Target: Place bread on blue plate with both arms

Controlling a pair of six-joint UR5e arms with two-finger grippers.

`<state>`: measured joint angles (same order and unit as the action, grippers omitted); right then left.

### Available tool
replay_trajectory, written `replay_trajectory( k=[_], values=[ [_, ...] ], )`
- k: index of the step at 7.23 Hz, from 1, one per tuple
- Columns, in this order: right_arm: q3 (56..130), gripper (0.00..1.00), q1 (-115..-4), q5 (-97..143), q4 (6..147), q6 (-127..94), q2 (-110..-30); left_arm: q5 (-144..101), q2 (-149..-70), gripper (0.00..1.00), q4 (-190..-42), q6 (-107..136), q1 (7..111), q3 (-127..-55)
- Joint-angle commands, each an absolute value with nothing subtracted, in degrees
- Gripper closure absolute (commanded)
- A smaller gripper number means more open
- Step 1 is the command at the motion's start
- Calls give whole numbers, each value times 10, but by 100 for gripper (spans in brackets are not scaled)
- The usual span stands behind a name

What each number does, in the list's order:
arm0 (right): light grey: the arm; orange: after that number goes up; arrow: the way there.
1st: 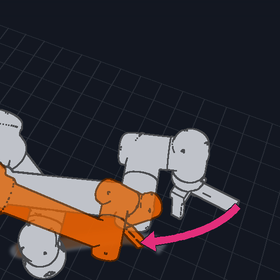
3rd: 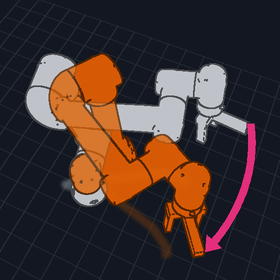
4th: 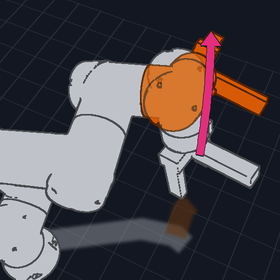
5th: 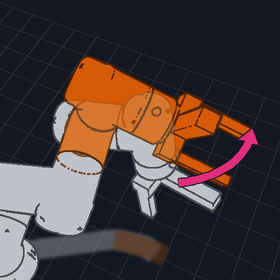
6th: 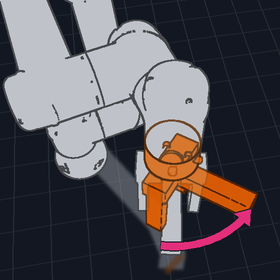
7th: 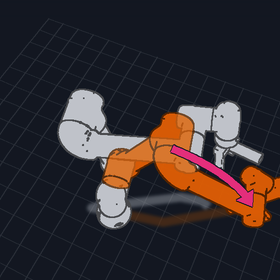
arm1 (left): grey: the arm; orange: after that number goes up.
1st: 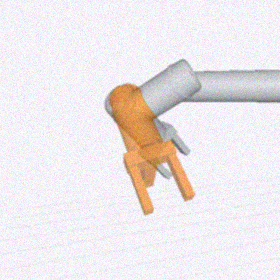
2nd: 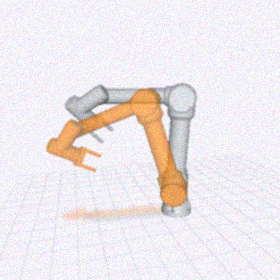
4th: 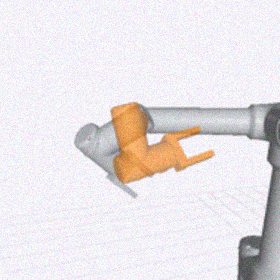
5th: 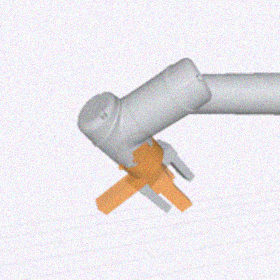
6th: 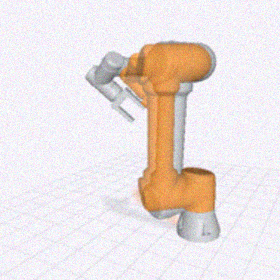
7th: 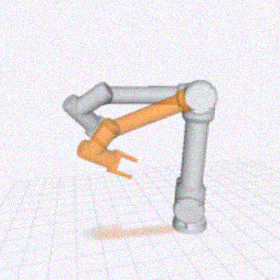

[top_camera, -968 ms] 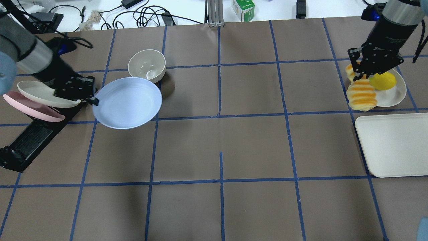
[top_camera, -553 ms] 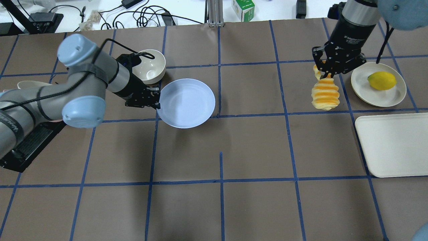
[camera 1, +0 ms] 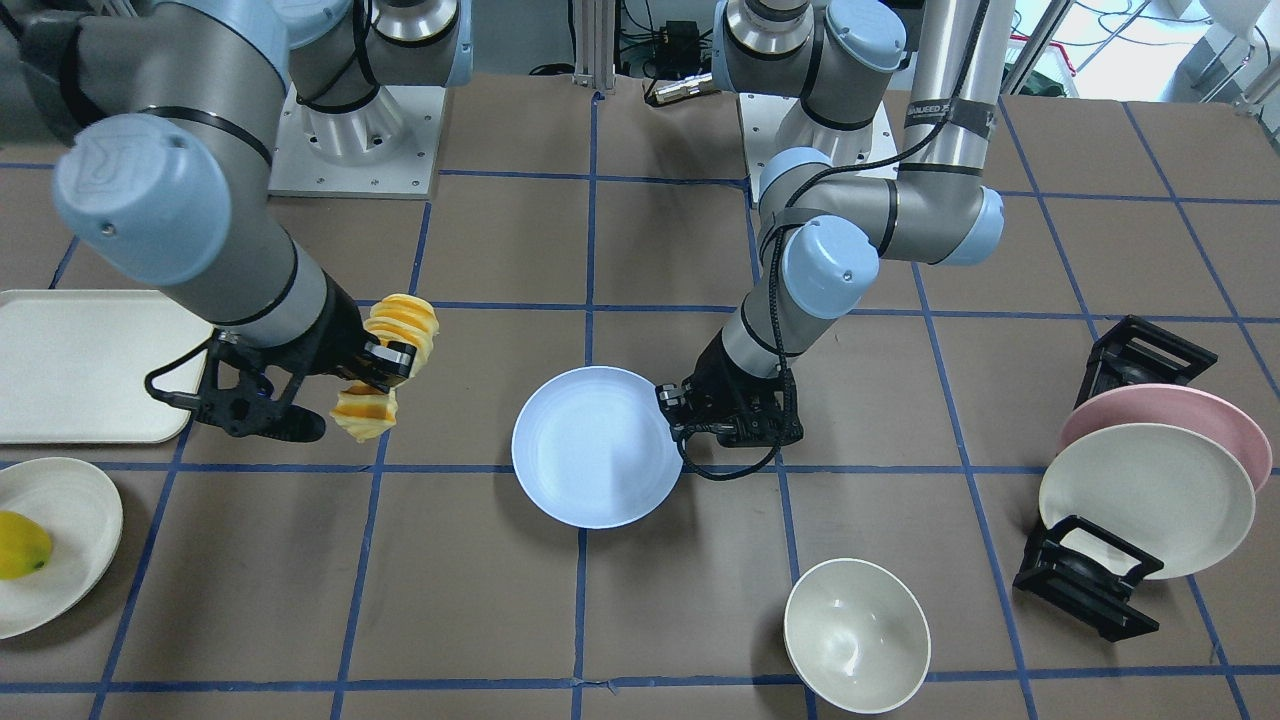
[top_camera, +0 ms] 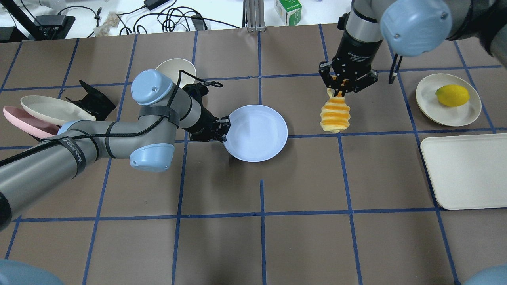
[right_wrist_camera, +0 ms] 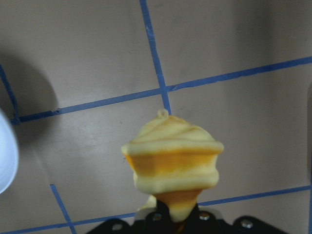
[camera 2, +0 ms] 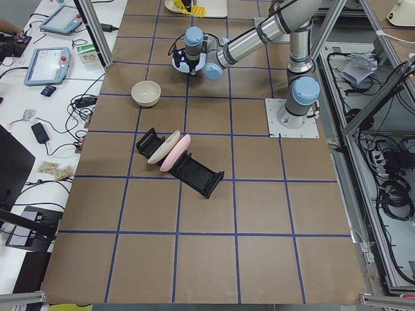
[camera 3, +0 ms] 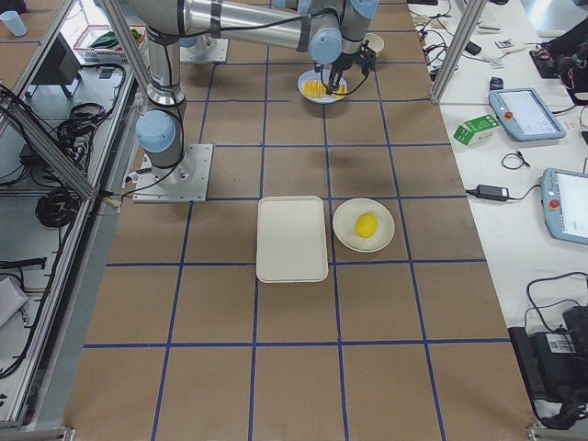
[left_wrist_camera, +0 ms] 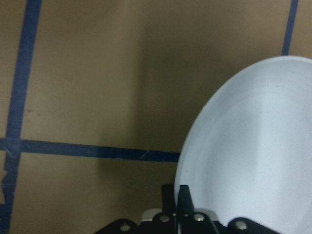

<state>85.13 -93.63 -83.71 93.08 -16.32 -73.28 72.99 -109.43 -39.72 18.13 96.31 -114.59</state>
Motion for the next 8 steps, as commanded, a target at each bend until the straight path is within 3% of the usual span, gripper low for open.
replay_trajectory(
  k=[1, 2, 5, 8],
  values=[
    [852, 100, -985, -833, 988, -203, -700, 753, -1109, 28, -393, 199, 977, -1143],
    [852, 100, -1003, -840, 1035, -204, -674, 753, -1109, 0, -379, 198, 977, -1135],
    [851, 100, -1043, -834, 1089, -204, -630, 786, -1083, 0, -407, 178, 965, -1107],
    [853, 100, -1084, -834, 1115, -206, -599, 860, -992, 0, -634, 59, 920, -1034]
  ],
)
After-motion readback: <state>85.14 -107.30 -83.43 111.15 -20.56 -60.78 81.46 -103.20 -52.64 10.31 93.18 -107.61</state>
